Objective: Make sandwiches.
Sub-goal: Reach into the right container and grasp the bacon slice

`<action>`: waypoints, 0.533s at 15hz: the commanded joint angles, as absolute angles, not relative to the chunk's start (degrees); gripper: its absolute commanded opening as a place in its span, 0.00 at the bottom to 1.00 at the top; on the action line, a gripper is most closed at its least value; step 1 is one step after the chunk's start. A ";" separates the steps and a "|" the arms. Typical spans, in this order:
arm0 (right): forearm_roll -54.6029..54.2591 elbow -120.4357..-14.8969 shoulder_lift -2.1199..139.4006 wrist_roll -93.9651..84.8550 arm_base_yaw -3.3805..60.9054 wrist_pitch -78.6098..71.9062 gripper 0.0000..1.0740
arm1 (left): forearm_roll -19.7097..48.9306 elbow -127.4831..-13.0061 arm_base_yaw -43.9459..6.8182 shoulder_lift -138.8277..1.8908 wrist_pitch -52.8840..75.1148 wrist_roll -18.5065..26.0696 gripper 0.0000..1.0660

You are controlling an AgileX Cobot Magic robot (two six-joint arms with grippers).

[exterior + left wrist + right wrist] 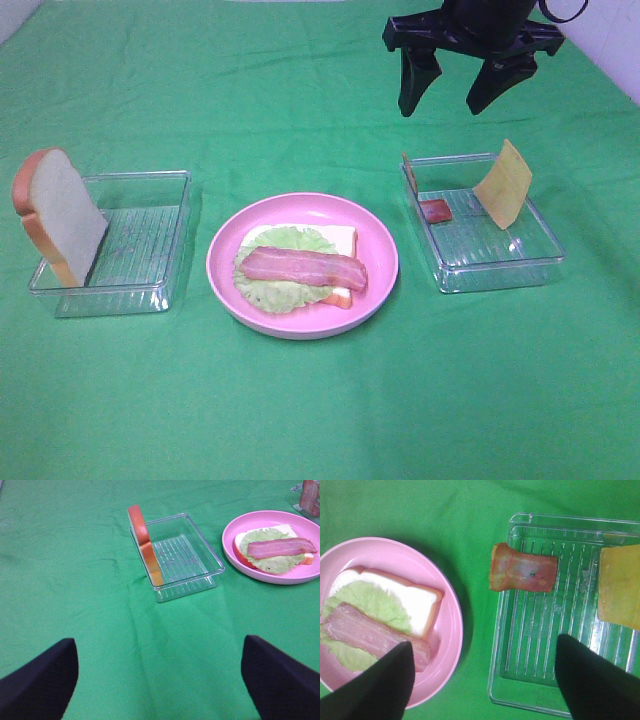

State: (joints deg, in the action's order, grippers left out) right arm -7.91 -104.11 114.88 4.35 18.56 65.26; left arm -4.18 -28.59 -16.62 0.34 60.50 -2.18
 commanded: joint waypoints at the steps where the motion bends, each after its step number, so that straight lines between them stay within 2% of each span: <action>1: -7.73 -104.51 116.54 2.58 18.51 65.89 0.68 | -4.18 -28.48 -16.84 1.49 59.76 -2.41 0.79; 8: -12.66 -104.56 123.42 1.95 18.51 60.28 0.68 | -4.18 -28.48 -16.84 1.49 59.76 -2.41 0.79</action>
